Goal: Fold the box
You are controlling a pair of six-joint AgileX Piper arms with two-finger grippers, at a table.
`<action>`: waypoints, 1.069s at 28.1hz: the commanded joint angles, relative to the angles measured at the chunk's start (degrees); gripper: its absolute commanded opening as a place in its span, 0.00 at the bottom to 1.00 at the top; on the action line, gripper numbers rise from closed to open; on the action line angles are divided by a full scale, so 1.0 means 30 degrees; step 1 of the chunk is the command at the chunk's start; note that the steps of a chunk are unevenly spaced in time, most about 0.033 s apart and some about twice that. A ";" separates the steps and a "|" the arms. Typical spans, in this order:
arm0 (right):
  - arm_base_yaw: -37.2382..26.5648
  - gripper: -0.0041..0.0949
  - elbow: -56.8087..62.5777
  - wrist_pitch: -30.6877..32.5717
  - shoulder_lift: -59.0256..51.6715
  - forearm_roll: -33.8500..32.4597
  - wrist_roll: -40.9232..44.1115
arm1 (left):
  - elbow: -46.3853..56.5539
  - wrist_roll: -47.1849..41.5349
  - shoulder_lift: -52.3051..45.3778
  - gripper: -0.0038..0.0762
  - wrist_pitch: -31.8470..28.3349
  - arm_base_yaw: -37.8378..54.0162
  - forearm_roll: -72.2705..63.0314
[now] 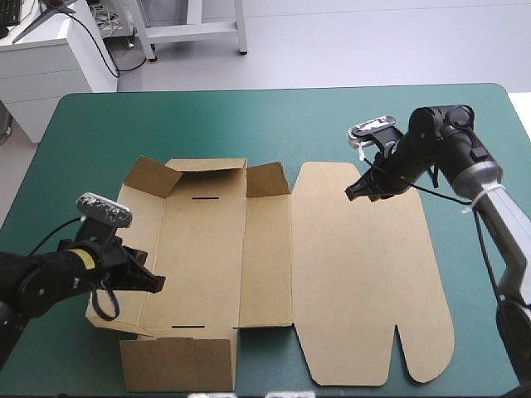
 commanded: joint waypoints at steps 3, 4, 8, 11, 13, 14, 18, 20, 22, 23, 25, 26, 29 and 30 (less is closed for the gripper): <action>-0.0133 0.02 0.2114 -0.0179 -0.3277 0.0143 -0.0171 | -0.2043 -0.0199 0.2611 0.04 -0.0967 -0.0153 -0.0146; -0.0133 0.02 0.2702 -0.0179 -0.3824 0.0143 -0.0171 | -0.2279 -0.0199 0.2951 0.04 -0.0967 -0.0153 -0.0146; -0.0133 0.02 0.4961 -0.0570 -0.6114 0.0301 -0.0093 | -0.3509 -0.0199 0.4488 0.04 -0.0967 -0.0153 -0.0146; -0.0133 0.02 0.6666 -0.1124 -0.8071 0.0509 -0.0008 | -0.4330 -0.0199 0.5326 0.04 -0.0755 -0.0153 -0.0146; -0.0133 0.02 0.7609 -0.1343 -0.9109 0.0821 -0.0005 | -0.4827 -0.0072 0.5771 0.04 -0.0473 -0.0153 -0.0146; -0.0133 0.02 0.8075 -0.1508 -0.9870 0.1019 -0.0005 | -0.5150 0.0031 0.6045 0.04 -0.0141 -0.0119 -0.0146; -0.0133 0.02 0.9470 -0.1713 -1.1956 0.1164 -0.0005 | -0.6136 0.0073 0.6658 0.04 0.1559 0.0244 -0.0150; -0.0133 0.02 1.0063 -0.1672 -1.2877 0.1124 -0.0005 | -0.6509 0.0073 0.6870 0.04 0.2169 0.1104 -0.0361; -0.0133 0.02 1.0557 -0.1670 -1.3591 0.1087 -0.0005 | -0.6759 0.0403 0.6992 0.04 0.2646 0.2259 -0.0795; -0.0133 0.02 1.0808 -0.1670 -1.3962 0.1087 -0.0005 | -0.6801 0.0967 0.6995 0.04 0.2993 0.3065 -0.1324; -0.0133 0.02 1.1245 -0.1708 -1.4556 0.1087 -0.0005 | -0.6801 0.2244 0.6995 0.04 0.3612 0.4743 -0.3053; -0.0133 0.02 1.1464 -0.1751 -1.4814 0.1087 -0.0005 | -0.6801 0.3075 0.6995 0.04 0.4064 0.5757 -0.4085; -0.0133 0.02 1.1872 -0.1692 -1.5643 0.1087 -0.0005 | -0.6801 0.6099 0.6995 0.04 0.5280 1.0854 -0.7756; -0.0133 0.02 1.1872 -0.1692 -1.5727 0.1087 -0.0102 | -0.6801 0.6099 0.7031 0.04 0.5280 1.1901 -0.8213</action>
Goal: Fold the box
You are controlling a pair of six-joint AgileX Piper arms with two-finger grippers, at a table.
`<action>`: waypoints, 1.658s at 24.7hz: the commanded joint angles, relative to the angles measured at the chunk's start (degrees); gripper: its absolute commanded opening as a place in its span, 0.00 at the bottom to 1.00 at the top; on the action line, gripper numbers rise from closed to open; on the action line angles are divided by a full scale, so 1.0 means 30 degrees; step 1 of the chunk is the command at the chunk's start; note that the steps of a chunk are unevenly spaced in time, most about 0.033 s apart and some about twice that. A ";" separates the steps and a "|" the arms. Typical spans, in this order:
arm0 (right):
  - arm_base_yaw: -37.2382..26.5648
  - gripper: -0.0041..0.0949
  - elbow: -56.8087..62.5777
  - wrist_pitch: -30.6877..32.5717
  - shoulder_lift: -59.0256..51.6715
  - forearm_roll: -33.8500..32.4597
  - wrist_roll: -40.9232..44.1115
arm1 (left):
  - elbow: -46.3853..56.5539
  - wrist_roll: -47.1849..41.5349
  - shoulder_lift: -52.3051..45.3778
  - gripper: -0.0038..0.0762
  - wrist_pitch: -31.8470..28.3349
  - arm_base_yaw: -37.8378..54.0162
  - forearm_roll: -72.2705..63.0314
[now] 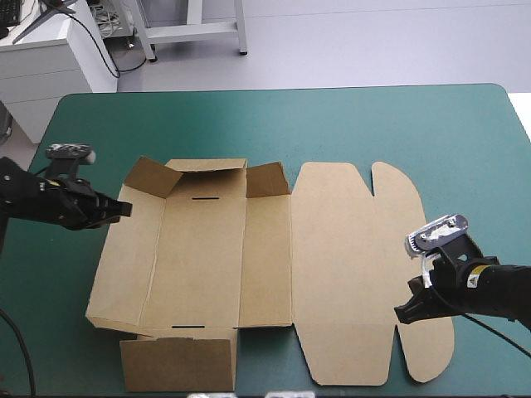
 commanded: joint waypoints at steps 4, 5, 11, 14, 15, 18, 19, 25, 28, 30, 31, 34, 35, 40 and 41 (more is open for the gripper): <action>-0.0112 0.02 -0.0367 -0.0706 -0.0659 0.0156 -0.0565 | -0.0654 0.1791 -0.0430 0.04 0.1100 0.6238 -0.2849; -0.0112 0.02 -0.0367 -0.0706 -0.0710 0.0156 -0.0618 | -0.0654 0.1796 -0.0430 0.04 0.0918 0.6962 -0.2812; -0.0112 0.02 -0.0367 -0.0824 -0.0710 0.0156 -0.0618 | -0.0654 0.1692 -0.0430 0.15 0.0051 0.7474 -0.0878; -0.0112 0.02 -0.0367 -0.0852 -0.0710 0.0156 -0.0704 | -0.0611 0.1362 -0.0430 0.36 0.0571 0.7474 -0.0953; -0.0112 0.02 -0.0367 -0.0852 -0.0710 0.0156 -0.0704 | -0.0555 0.1279 -0.0430 0.45 0.0662 0.7474 -0.0992; -0.0112 0.02 -0.0367 -0.0852 -0.0710 0.0156 -0.0704 | -0.0109 0.1169 -0.0430 0.70 0.0777 0.7474 -0.0986; -0.0112 0.02 -0.0367 -0.0852 -0.0710 0.0156 -0.0704 | 0.0182 0.1169 -0.0430 0.74 0.0738 0.7474 -0.0986; -0.0112 0.02 -0.0367 -0.0852 -0.0710 0.0156 -0.0704 | 0.3290 0.0761 -0.0430 0.76 -0.1229 0.7474 -0.1157; -0.0112 0.02 -0.0367 -0.0852 -0.0710 0.0156 -0.0704 | 0.5155 0.1336 -0.0430 0.76 -0.1596 0.7474 -0.2180; -0.0112 0.02 -0.0367 -0.0873 -0.0710 0.0156 -0.0704 | 0.6344 0.2374 -0.0430 0.76 -0.1686 0.7474 -0.3148; -0.0112 0.02 -0.0367 -0.0901 -0.0710 0.0156 -0.0704 | 0.6783 0.2821 -0.0430 0.76 -0.1848 0.7474 -0.3612; -0.0112 0.02 -0.0367 -0.0901 -0.0710 0.0156 -0.0704 | 0.8181 0.3933 -0.0430 0.76 -0.2964 0.7474 -0.4465; -0.0112 0.02 -0.0367 -0.0901 -0.0710 0.0156 -0.0704 | 0.8604 0.4088 -0.0430 0.76 -0.3383 0.7474 -0.4615; -0.0112 0.02 -0.0367 -0.0829 -0.0710 0.0200 -0.0704 | 1.0160 0.4911 -0.0430 0.76 -0.3855 0.7474 -0.6035; -0.0112 0.02 -0.0367 -0.0829 -0.0710 0.0200 -0.0704 | 1.0160 0.5064 -0.0403 0.76 -0.3564 0.7474 -0.6260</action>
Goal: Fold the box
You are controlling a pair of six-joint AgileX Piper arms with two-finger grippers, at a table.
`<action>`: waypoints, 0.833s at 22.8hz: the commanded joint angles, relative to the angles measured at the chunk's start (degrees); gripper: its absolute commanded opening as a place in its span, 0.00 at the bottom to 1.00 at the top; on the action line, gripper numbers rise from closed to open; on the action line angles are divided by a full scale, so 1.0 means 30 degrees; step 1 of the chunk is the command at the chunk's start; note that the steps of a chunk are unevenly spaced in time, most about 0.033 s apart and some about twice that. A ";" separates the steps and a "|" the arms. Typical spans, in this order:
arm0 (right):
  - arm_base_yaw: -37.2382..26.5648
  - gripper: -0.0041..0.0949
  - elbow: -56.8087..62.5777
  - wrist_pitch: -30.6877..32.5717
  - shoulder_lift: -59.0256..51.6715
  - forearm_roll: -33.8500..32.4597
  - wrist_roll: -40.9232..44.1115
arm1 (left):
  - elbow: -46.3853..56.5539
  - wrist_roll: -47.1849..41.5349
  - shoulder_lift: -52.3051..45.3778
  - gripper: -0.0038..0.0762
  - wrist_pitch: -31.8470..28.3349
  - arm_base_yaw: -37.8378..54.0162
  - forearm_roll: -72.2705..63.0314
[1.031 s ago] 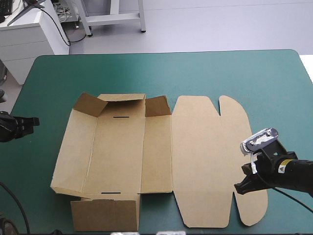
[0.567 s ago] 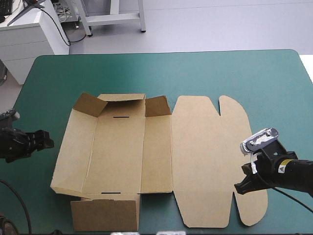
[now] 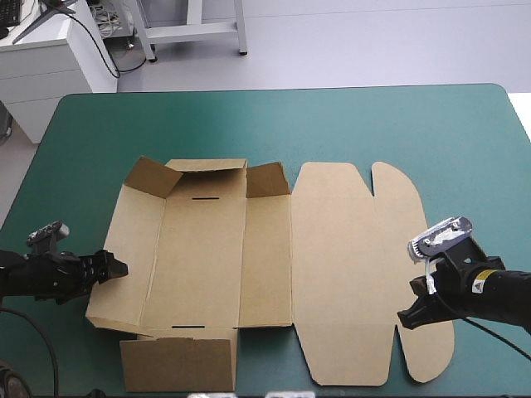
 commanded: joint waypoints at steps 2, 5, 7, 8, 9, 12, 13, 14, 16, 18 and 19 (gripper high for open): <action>-0.0112 0.02 -0.0367 -0.0654 -0.0087 0.0200 -0.0202 | -0.0283 0.0779 0.0367 0.76 0.0970 -0.0073 -0.2263; -0.0112 0.02 -0.0367 -0.0607 -0.0087 0.0200 -0.0202 | -0.0364 0.0819 0.1656 0.76 0.0873 -0.0757 -0.2162; -0.0112 0.02 -0.0367 -0.0607 -0.0087 0.0200 -0.0202 | -0.0595 0.0819 0.2630 0.76 0.1336 -0.1562 -0.1766; -0.0112 0.02 -0.0367 -0.0607 -0.0087 0.0200 -0.0202 | -0.0866 0.0786 0.3177 0.76 0.1747 -0.1974 -0.1629; -0.0112 0.02 -0.0367 -0.0607 -0.0087 0.0200 -0.0202 | -0.0976 0.0786 0.3395 0.76 0.1878 -0.2109 -0.1529; -0.0112 0.02 -0.0367 -0.0607 -0.0087 0.0200 -0.0202 | -0.1264 0.0748 0.3749 0.69 0.1924 -0.2223 -0.1497; -0.0112 0.02 -0.0367 -0.0607 -0.0087 0.0200 -0.0202 | -0.1264 0.0696 0.3746 0.66 0.1959 -0.2223 -0.1497; -0.0112 0.02 -0.0367 -0.0607 -0.0087 0.0200 -0.0202 | -0.1264 0.0696 0.3746 0.63 0.1959 -0.2223 -0.1482; -0.0112 0.02 -0.0367 -0.0607 -0.0087 0.0200 -0.0202 | -0.1264 0.0614 0.3746 0.54 0.1959 -0.2223 -0.1410; -0.0112 0.02 -0.0367 -0.0607 -0.0087 0.0200 -0.0202 | -0.1264 0.0501 0.3746 0.45 0.1959 -0.2223 -0.1410; -0.0112 0.02 -0.0367 -0.0607 -0.0087 0.0200 -0.0202 | -0.1264 0.0501 0.3746 0.39 0.1959 -0.2223 -0.1410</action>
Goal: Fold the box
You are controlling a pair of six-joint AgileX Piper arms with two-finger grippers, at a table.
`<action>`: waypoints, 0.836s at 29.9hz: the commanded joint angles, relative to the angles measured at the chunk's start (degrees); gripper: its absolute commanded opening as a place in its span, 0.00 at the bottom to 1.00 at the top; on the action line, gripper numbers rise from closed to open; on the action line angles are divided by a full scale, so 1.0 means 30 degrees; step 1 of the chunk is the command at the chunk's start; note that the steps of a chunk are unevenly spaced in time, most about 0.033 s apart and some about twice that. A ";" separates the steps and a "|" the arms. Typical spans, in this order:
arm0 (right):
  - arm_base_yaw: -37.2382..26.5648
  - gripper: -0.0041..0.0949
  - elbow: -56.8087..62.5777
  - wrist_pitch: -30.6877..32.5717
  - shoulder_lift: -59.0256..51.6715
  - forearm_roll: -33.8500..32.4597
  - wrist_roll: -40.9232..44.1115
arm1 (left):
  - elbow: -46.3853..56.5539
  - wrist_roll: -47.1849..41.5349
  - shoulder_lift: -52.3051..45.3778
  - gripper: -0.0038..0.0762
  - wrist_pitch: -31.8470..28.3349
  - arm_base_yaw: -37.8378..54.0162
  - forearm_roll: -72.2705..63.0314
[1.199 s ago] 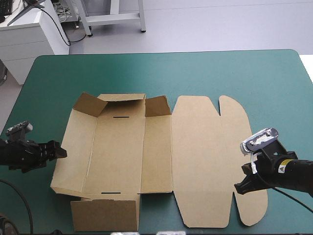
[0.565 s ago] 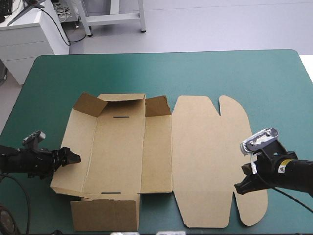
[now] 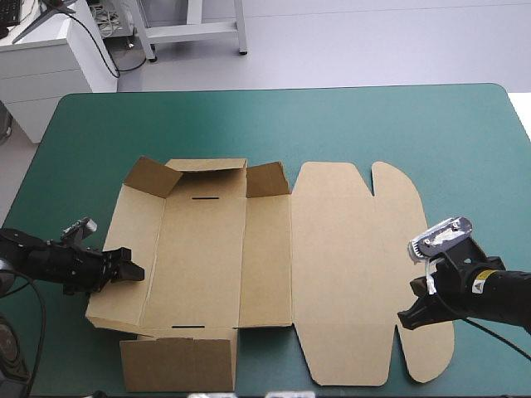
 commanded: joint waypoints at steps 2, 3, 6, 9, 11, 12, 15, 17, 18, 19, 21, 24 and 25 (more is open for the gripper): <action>-0.0112 0.02 -0.0367 -0.0679 -0.0079 0.0200 -0.0200 | -0.0216 -0.0181 -0.0355 0.28 0.0447 -0.0142 -0.0413; -0.0112 0.02 -0.0367 -0.0679 -0.0079 0.0200 -0.0200 | -0.0216 -0.0181 -0.0355 0.22 0.0447 -0.0142 -0.0413; -0.0112 0.02 -0.0367 -0.1077 -0.0130 0.0200 -0.0200 | -0.0489 -0.0181 -0.0355 0.08 0.0825 -0.0142 -0.0570; -0.0112 0.02 -0.0367 -0.1851 -0.0447 0.0200 -0.0200 | -0.1142 -0.0181 -0.0355 0.04 0.1314 -0.0179 -0.0622; -0.0112 0.02 -0.0367 -0.2075 -0.0689 -0.0014 -0.0200 | -0.1581 -0.0181 -0.0355 0.04 0.1905 -0.0179 -0.1216; -0.0112 0.02 -0.0367 -0.2191 -0.0864 -0.0217 -0.0200 | -0.1788 -0.0181 -0.0355 0.04 0.2588 -0.0179 -0.1809; -0.0112 0.02 -0.0406 -0.2749 -0.1473 -0.0731 0.0025 | -0.2392 0.0936 -0.0355 0.04 0.3518 -0.0179 -0.3902; -0.0112 0.02 -0.0406 -0.3595 -0.2013 -0.1309 0.0551 | -0.3097 0.1018 -0.0394 0.04 0.3596 -0.0217 -0.4218; -0.0112 0.02 -0.0445 -0.3927 -0.2308 -0.1742 0.0938 | -0.3546 0.0894 -0.0394 0.04 0.3733 -0.0289 -0.4137; -0.0112 0.02 -0.0487 -0.4171 -0.2599 -0.2185 0.1247 | -0.4021 0.0657 -0.0394 0.04 0.3733 -0.0460 -0.3849; -0.0112 0.02 -0.0615 -0.4265 -0.3174 -0.2927 0.1670 | -0.4933 0.0435 -0.0394 0.04 0.3733 -0.0875 -0.3287; -0.0112 0.02 -0.0658 -0.4561 -0.3912 -0.3554 0.2251 | -0.6761 0.0435 -0.0394 0.04 0.3733 -0.2045 -0.2464; -0.0112 0.02 -0.0690 -0.4680 -0.4069 -0.3545 0.2251 | -0.7551 0.0435 -0.0394 0.04 0.3733 -0.2518 -0.2125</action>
